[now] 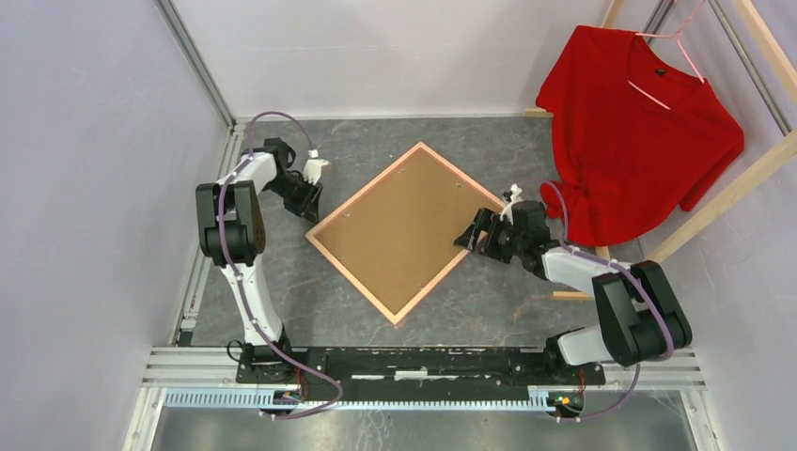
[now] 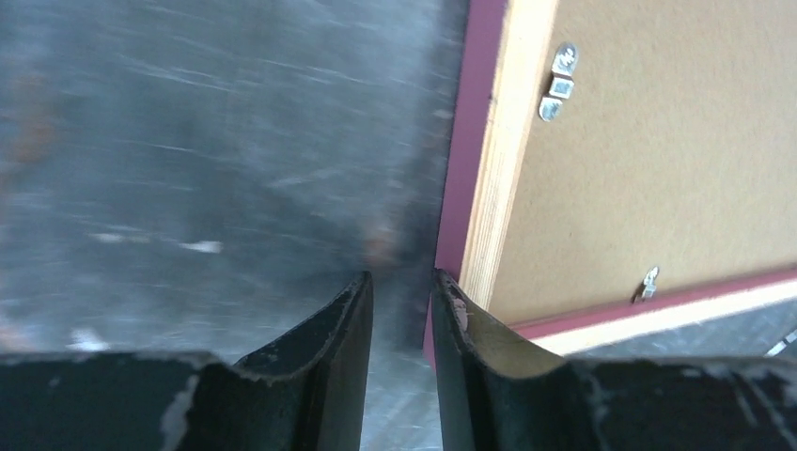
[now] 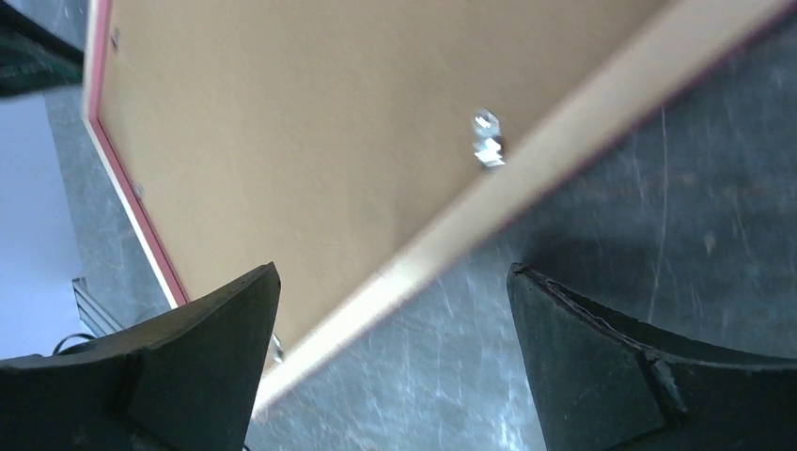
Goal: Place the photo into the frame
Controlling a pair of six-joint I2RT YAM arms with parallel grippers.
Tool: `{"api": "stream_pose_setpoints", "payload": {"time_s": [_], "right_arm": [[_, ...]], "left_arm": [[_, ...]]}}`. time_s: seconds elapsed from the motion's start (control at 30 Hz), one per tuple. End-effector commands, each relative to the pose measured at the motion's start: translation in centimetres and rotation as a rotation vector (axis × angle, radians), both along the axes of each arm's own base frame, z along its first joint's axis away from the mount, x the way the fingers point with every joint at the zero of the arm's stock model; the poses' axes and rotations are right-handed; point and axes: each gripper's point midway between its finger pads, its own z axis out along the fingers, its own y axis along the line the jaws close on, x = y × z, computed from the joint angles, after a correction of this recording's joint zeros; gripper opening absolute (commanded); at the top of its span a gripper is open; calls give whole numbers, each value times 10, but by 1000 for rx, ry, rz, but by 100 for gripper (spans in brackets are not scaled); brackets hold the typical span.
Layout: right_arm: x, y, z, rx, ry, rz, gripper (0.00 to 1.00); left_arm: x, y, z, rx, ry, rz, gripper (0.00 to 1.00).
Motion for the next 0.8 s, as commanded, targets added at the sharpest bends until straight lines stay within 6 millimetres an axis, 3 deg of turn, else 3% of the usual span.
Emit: {"api": "stream_pose_setpoints", "payload": {"time_s": [0.0,0.33,0.47,0.57,0.67,0.77], "right_arm": [[43,10,24,-2,-96,6,98],[103,13,31,-97,-113,13,98],[116,-6,41,-198,-137,-57,98],[122,-13,63,-216,-194,-92,98],[114,1,80,-158,-234,-65,98],[98,41,96,-105,-300,35,96]], "left_arm": [[-63,-27,-15,-43,124,-123,37],[-134,-67,-4,-130,183,-281,39],[-123,-56,1,-114,150,-254,41],[-108,-47,12,-146,141,-211,43],[-100,-46,27,-235,154,-175,49],[-101,-62,35,-325,169,-168,54]]}}
